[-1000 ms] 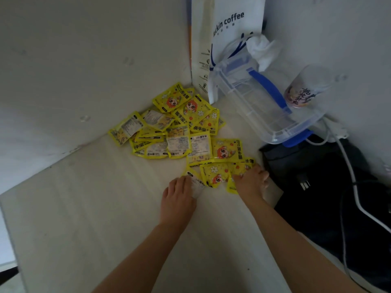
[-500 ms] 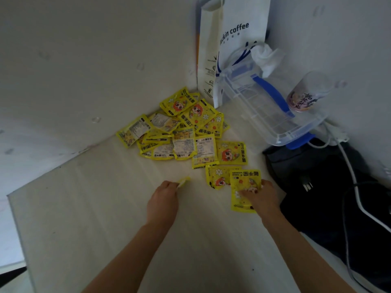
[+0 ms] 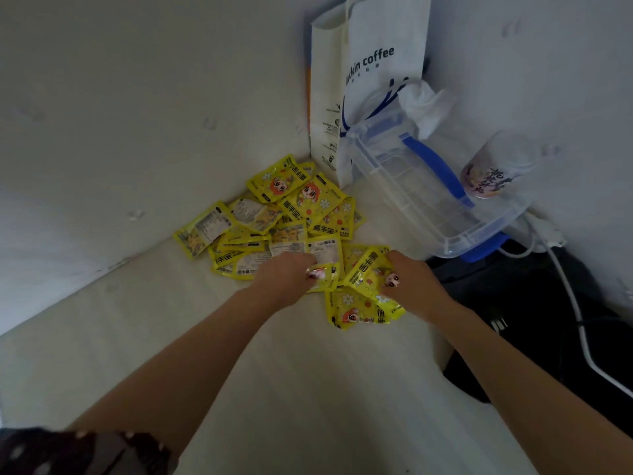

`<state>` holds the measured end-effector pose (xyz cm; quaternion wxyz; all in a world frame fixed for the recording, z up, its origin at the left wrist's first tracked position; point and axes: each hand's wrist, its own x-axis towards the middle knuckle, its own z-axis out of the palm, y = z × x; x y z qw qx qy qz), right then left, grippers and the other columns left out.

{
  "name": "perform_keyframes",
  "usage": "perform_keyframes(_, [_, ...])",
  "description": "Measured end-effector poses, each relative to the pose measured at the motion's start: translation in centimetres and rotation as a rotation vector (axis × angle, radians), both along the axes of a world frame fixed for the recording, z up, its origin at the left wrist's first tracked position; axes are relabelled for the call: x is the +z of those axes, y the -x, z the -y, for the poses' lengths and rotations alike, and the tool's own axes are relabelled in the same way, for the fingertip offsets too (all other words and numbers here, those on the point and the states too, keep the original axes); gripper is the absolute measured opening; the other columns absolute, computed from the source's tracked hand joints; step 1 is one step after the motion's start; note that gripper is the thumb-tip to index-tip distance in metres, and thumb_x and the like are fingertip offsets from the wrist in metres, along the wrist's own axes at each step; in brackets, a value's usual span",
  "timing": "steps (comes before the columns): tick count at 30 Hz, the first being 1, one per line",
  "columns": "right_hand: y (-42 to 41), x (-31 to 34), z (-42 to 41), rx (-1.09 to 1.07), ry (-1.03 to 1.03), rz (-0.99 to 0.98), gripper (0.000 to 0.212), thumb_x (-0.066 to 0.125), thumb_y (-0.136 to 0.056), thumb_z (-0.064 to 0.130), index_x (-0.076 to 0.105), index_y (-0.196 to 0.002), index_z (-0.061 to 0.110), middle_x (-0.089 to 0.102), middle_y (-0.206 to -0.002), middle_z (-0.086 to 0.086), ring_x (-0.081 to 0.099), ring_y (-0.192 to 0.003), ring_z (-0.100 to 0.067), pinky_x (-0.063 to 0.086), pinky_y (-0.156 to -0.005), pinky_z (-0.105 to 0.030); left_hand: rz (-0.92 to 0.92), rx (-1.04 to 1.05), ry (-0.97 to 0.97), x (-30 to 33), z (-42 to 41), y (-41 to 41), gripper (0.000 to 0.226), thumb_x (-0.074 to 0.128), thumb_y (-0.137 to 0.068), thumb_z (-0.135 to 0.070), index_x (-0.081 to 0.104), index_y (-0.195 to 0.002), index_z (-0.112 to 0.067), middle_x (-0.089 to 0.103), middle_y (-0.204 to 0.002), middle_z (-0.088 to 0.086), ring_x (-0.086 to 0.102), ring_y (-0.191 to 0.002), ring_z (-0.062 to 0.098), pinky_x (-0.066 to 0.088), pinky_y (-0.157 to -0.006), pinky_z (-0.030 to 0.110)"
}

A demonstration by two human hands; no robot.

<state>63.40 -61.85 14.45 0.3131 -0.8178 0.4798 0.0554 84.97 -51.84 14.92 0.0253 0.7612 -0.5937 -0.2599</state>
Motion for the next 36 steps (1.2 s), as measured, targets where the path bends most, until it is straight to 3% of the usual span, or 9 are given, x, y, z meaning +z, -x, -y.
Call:
perform_keyframes(3, [-1.0, -1.0, 1.7, 0.127, -0.028, -0.074, 0.049, 0.068, -0.079, 0.025, 0.048, -0.121, 0.013, 0.063, -0.113, -0.011, 0.062, -0.102, -0.031, 0.052, -0.080, -0.045, 0.022, -0.085, -0.019, -0.4, 2.2, -0.3, 0.032, 0.051, -0.096, -0.036, 0.057, -0.121, -0.017, 0.059, -0.122, 0.008, 0.055, -0.113, 0.028, 0.047, -0.085, 0.037])
perform_keyframes(7, [-2.2, -2.3, 2.7, 0.177, -0.021, -0.128, 0.047, 0.063, -0.082, 0.019, 0.049, -0.126, 0.011, 0.057, -0.122, -0.012, 0.055, -0.113, -0.030, 0.048, -0.089, -0.040, 0.006, -0.192, 0.026, -1.5, 4.4, -0.7, 0.037, 0.055, -0.093, -0.033, 0.056, -0.126, -0.015, 0.044, -0.137, 0.003, 0.038, -0.129, 0.025, 0.038, -0.105, 0.043])
perform_keyframes(13, [-3.4, -3.2, 2.7, 0.251, 0.087, -0.158, 0.039, 0.058, -0.086, 0.010, 0.051, -0.124, 0.008, 0.036, -0.133, -0.013, 0.039, -0.121, -0.032, 0.044, -0.096, -0.040, 0.030, -0.244, 0.043, -2.7, 5.5, -1.4, 0.045, 0.058, -0.092, -0.033, 0.052, -0.133, -0.016, 0.033, -0.151, 0.002, 0.024, -0.140, 0.024, 0.027, -0.114, 0.039])
perform_keyframes(16, [-3.6, -3.7, 2.4, 0.312, 0.106, -0.137, 0.046, 0.054, -0.086, 0.006, 0.047, -0.131, 0.007, 0.034, -0.143, -0.016, 0.029, -0.134, -0.034, 0.037, -0.107, -0.041, 0.054, -0.234, 0.068, -3.1, 5.4, -1.2, 0.047, 0.058, -0.091, -0.035, 0.051, -0.132, -0.013, 0.044, -0.142, 0.007, 0.030, -0.136, 0.027, 0.028, -0.112, 0.039])
perform_keyframes(18, [-3.7, -4.1, 2.3, 0.324, 0.138, -0.111, 0.043, 0.051, -0.086, 0.004, 0.047, -0.129, 0.007, 0.042, -0.135, -0.017, 0.035, -0.129, -0.035, 0.037, -0.105, -0.041, 0.062, -0.200, 0.098, -3.3, 5.1, -1.0, 0.044, 0.060, -0.090, -0.034, 0.054, -0.128, -0.013, 0.050, -0.133, 0.008, 0.033, -0.130, 0.028, 0.032, -0.109, 0.041])
perform_keyframes(25, [-3.3, -3.2, 1.2, 0.252, 0.285, -0.052, 0.030, 0.055, -0.080, 0.001, 0.049, -0.109, 0.005, 0.047, -0.104, -0.015, 0.051, -0.087, -0.031, 0.042, -0.074, -0.036, -0.025, -0.089, 0.170, -2.7, 3.8, -0.5, 0.035, 0.065, -0.086, -0.033, 0.060, -0.116, -0.013, 0.051, -0.117, 0.007, 0.046, -0.113, 0.028, 0.039, -0.099, 0.044])
perform_keyframes(28, [-3.0, -2.2, 0.6, 0.197, 0.268, -0.040, 0.033, 0.056, -0.084, 0.004, 0.046, -0.115, 0.009, 0.047, -0.102, -0.014, 0.056, -0.072, -0.032, 0.042, -0.061, -0.036, -0.060, -0.051, 0.226, -2.0, 3.1, -0.2, 0.029, 0.067, -0.084, -0.028, 0.062, -0.109, -0.013, 0.053, -0.111, 0.005, 0.055, -0.099, 0.026, 0.043, -0.090, 0.041])
perform_keyframes(32, [-2.2, -1.2, -0.4, 0.142, 0.218, -0.022, 0.047, 0.057, -0.088, 0.011, 0.040, -0.132, 0.015, 0.044, -0.110, -0.012, 0.057, -0.084, -0.030, 0.052, -0.069, -0.042, -0.168, 0.027, 0.285, -1.0, 1.7, 0.1, 0.022, 0.071, -0.082, -0.019, 0.061, -0.100, -0.009, 0.047, -0.099, 0.000, 0.052, -0.079, 0.019, 0.040, -0.067, 0.029])
perform_keyframes(36, [-1.3, -0.5, -1.1, 0.147, 0.222, -0.044, 0.035, 0.059, -0.088, 0.012, 0.048, -0.121, 0.011, 0.044, -0.115, -0.013, 0.054, -0.095, -0.029, 0.051, -0.077, -0.042, -0.264, 0.096, 0.303, -0.6, 0.3, 0.0, 0.022, 0.072, -0.078, -0.012, 0.062, -0.097, -0.005, 0.049, -0.097, 0.003, 0.048, -0.081, 0.016, 0.043, -0.072, 0.032])
